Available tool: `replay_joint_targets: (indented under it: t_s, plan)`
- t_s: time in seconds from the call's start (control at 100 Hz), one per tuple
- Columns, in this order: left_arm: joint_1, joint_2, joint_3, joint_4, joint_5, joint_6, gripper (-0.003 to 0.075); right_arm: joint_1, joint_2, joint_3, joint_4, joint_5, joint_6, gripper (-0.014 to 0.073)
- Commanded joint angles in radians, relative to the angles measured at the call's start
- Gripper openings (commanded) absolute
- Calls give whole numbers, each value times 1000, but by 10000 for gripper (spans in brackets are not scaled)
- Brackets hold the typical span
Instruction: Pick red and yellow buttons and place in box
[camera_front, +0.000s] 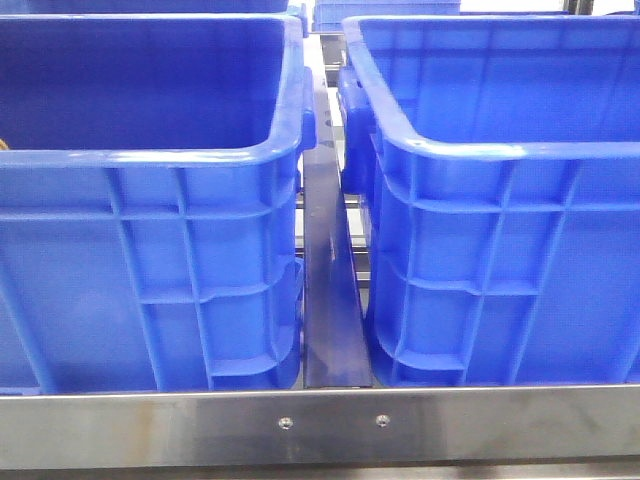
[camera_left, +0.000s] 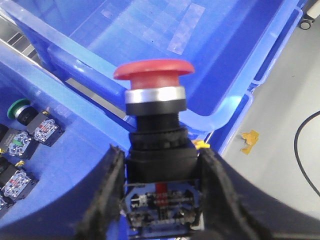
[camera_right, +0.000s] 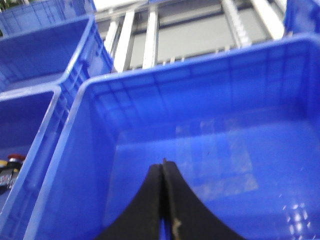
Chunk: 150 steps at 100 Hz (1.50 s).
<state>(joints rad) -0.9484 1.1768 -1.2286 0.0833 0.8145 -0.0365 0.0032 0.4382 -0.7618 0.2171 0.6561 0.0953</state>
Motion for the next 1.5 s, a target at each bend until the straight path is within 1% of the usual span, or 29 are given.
replay_joint_targets:
  t_s: [0.0, 0.05, 0.1, 0.13, 0.15, 0.2, 0.22, 0.27, 0.32, 0.37, 0.47, 0.54, 0.59, 0.73, 0.78, 0.85, 0.94, 1.01, 1.17, 1.32, 1.49]
  plan:
    - [-8, -21, -27, 4, -62, -3, -19, 2, 46, -34, 34, -46, 3, -50]
    - [-8, -21, -27, 4, -62, -3, -19, 2, 61, -34, 58, -39, 3, -7]
    - [-8, -21, -27, 4, -62, -3, -19, 2, 76, -34, 103, -28, 3, 64]
    - [-8, -21, -27, 4, -62, -3, -19, 2, 83, -34, 129, -25, 3, 129]
    - [-8, -21, -27, 4, -62, -3, -19, 2, 87, -34, 148, -24, 3, 157]
    - [-8, -21, -27, 4, -62, -3, -19, 2, 97, -34, 192, -24, 3, 276]
    - [-8, -21, -27, 4, -62, -3, -19, 2, 102, -34, 209, -24, 3, 305]
    - [-8, -21, -27, 4, -62, -3, -19, 2, 107, -34, 255, -24, 2, 414]
    - [-8, -21, -27, 4, -62, -3, -19, 2, 115, -34, 302, -24, -9, 482]
    - [-8, -21, -27, 4, -62, -3, -19, 2, 124, -34, 358, -24, -42, 519]
    - [-8, -21, -27, 4, -62, -3, -19, 2, 150, -34, 509, -22, -177, 526]
    - [-8, -21, -27, 4, -62, -3, -19, 2, 181, -34, 653, -17, -289, 526]
    - [-8, -21, -27, 4, -62, -3, -19, 2, 213, -34, 782, -4, -387, 526]
    - [-8, -21, -27, 4, -62, -3, -19, 2, 317, -34, 1084, 85, -619, 526]
    - [-8, -21, -27, 4, -62, -3, -19, 2, 354, -34, 1168, 128, -695, 526]
    - [-8, -21, -27, 4, -62, -3, -19, 2, 409, -38, 1254, 176, -763, 526]
    - [-8, -21, -27, 4, -62, -3, -19, 4, 469, -41, 1321, 219, -804, 526]
    - [-8, -21, -27, 4, -62, -3, -19, 21, 506, -41, 1344, 230, -826, 526]
    - [-8, -21, -27, 4, -62, -3, -19, 108, 570, -41, 1387, 226, -868, 526]
    - [-8, -21, -27, 4, -62, -3, -19, 201, 623, -41, 1456, 203, -918, 526]
    - [-8, -21, -27, 4, -62, -3, -19, 273, 682, -43, 1539, 204, -986, 526]
